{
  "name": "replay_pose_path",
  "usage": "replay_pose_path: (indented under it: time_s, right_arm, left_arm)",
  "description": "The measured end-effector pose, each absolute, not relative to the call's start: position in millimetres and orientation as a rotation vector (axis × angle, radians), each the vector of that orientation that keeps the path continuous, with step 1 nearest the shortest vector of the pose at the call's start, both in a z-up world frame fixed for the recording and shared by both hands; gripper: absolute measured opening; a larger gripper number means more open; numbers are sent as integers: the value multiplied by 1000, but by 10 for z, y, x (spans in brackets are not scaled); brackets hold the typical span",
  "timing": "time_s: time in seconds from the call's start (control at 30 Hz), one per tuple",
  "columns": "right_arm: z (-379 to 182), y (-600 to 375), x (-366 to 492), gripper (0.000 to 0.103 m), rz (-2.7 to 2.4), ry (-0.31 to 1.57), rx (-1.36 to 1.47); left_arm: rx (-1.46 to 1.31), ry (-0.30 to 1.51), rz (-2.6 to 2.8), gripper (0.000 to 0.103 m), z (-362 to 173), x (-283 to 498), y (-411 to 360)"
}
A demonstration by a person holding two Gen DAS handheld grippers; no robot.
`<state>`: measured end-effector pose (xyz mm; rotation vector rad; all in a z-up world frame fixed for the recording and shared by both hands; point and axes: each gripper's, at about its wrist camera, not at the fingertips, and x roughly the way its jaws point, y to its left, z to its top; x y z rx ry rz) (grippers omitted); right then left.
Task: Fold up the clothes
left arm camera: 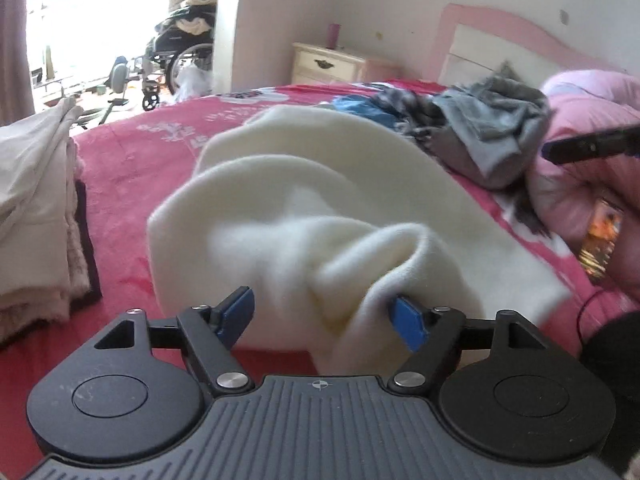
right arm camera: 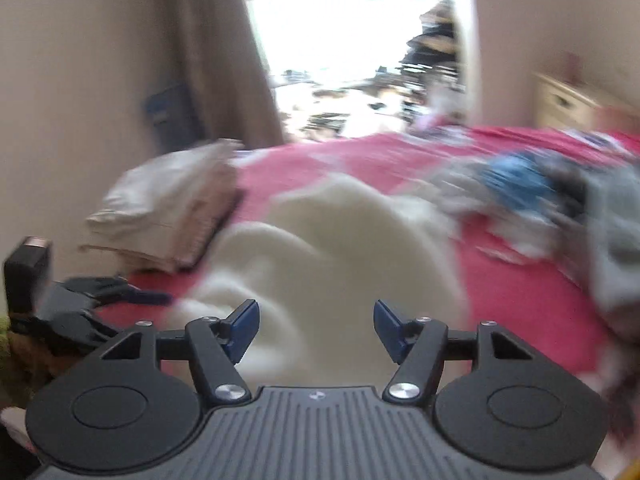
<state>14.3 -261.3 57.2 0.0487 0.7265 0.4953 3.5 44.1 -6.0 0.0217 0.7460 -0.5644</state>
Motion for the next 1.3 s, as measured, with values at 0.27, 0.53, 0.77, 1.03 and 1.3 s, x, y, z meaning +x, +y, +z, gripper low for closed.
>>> replay_pose_path:
  time_s: [0.27,0.53,0.77,1.03,1.3]
  right_arm:
    - [360,-993,1121,81,687,768,-133]
    - [-337,331,1599,86,679,895,-463]
    - [-771,268,1542,51,591,993,-562]
    - [-410,-473,1110,14,524,872,-356]
    - [223,-1666,373,13,404,828,-228]
  left_arm:
    - [-50,795,-494,75,-145,-2,926]
    - [-136,841,-376,75,-458,101,1134]
    - [-142,852,-323,75,-605,209,1228]
    - [-236,826,-141,73,-550,379,1454]
    - [-224,762,-257,73,-395,608,1045]
